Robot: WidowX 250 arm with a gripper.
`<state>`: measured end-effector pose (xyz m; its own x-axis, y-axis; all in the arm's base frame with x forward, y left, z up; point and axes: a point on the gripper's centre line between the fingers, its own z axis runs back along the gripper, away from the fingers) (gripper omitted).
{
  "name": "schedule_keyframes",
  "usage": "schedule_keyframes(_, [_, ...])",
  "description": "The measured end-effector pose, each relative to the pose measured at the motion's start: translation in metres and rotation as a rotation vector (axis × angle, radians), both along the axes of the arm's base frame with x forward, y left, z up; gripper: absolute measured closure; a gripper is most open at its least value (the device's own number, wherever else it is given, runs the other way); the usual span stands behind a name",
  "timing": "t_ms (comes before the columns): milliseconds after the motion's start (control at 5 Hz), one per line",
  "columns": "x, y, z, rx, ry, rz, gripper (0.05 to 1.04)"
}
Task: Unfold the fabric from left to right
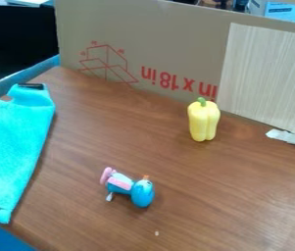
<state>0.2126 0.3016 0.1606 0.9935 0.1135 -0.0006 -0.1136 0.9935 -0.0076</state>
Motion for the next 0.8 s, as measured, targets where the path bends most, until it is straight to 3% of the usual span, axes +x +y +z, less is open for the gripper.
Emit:
schedule_keyframes(400, [0.005,0.0,-0.027,-0.076,0.022,0.003,0.083])
schedule_keyframes(800, [0.015,0.011,-0.05,-0.145,-0.007,0.067,0.083])
